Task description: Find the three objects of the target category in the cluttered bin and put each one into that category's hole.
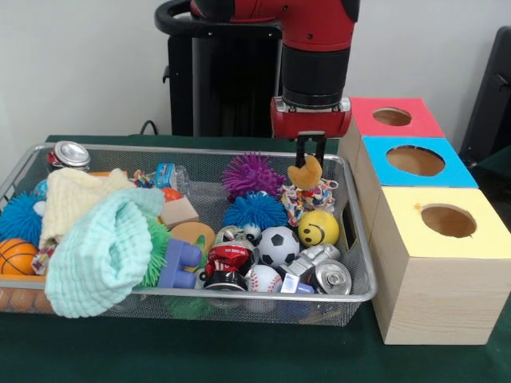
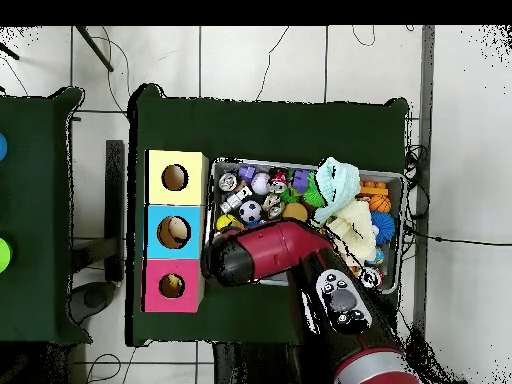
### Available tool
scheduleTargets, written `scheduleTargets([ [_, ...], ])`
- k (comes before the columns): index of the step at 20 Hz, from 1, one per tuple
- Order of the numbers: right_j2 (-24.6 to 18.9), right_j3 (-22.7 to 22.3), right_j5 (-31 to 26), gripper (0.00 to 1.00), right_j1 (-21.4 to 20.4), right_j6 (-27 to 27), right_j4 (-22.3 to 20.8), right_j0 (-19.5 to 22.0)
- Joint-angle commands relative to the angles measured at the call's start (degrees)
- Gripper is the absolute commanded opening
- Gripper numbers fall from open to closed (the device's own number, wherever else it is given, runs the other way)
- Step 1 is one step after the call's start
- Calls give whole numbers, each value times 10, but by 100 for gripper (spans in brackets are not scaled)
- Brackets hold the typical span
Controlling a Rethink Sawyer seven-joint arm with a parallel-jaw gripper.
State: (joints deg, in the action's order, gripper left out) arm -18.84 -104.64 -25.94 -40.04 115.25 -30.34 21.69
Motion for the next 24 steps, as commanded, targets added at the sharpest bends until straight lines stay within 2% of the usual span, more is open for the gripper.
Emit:
scheduleTargets([
  [1,30,54,-86,0,9,48,24,-35],
  [2,-37,45,-104,0,18,-63,18,14],
  [3,-68,73,-111,0,52,-111,19,43],
  [5,-77,81,-120,0,60,-126,16,50],
  [7,-91,107,-140,0,81,-151,10,59],
  [11,-111,120,-161,0,92,-165,0,70],
  [13,-111,104,-152,0,81,-142,-5,69],
  [17,-98,44,-107,0,45,-73,-16,59],
  [20,-91,26,-88,0,37,-52,-20,55],
  [24,-96,34,-101,0,38,-61,-15,57],
])
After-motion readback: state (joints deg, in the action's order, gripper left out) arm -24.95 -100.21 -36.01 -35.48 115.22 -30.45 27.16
